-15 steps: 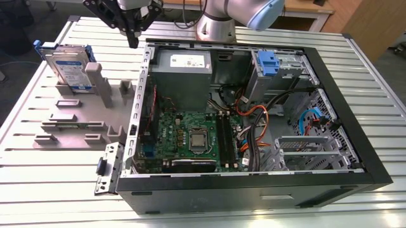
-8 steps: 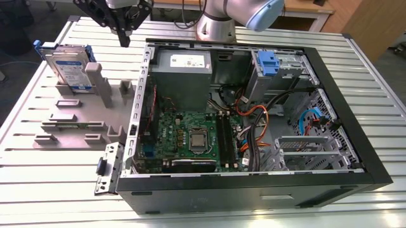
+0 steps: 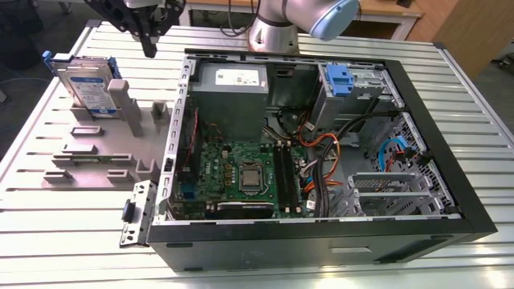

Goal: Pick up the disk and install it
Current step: 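Reach for the disk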

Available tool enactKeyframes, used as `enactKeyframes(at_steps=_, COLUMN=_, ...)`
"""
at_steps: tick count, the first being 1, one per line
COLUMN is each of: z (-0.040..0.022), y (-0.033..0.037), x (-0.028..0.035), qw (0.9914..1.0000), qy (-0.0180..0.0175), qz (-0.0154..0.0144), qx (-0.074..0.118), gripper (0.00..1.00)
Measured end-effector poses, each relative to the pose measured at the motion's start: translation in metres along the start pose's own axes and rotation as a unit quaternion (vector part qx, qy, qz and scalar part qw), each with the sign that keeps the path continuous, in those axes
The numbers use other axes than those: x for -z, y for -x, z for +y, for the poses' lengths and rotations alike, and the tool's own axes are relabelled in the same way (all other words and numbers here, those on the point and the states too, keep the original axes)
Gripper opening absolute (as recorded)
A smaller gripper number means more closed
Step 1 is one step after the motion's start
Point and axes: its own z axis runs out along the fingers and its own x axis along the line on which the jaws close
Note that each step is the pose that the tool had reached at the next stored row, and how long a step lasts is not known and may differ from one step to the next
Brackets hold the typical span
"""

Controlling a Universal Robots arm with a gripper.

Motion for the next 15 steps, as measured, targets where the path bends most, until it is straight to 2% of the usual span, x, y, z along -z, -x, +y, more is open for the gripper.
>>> enactKeyframes(at_steps=3, z=0.0003, y=-0.0027, x=-0.0005, qw=1.00000, qy=-0.0001, qz=0.0022, qx=0.000, gripper=0.11)
enactKeyframes(at_steps=9, z=0.0003, y=-0.0029, x=-0.0005, qw=1.00000, qy=-0.0001, qz=0.0023, qx=0.000, gripper=0.11)
enactKeyframes(at_steps=15, z=0.0000, y=-0.0060, x=-0.0005, qw=1.00000, qy=-0.0001, qz=0.0023, qx=0.000, gripper=0.11)
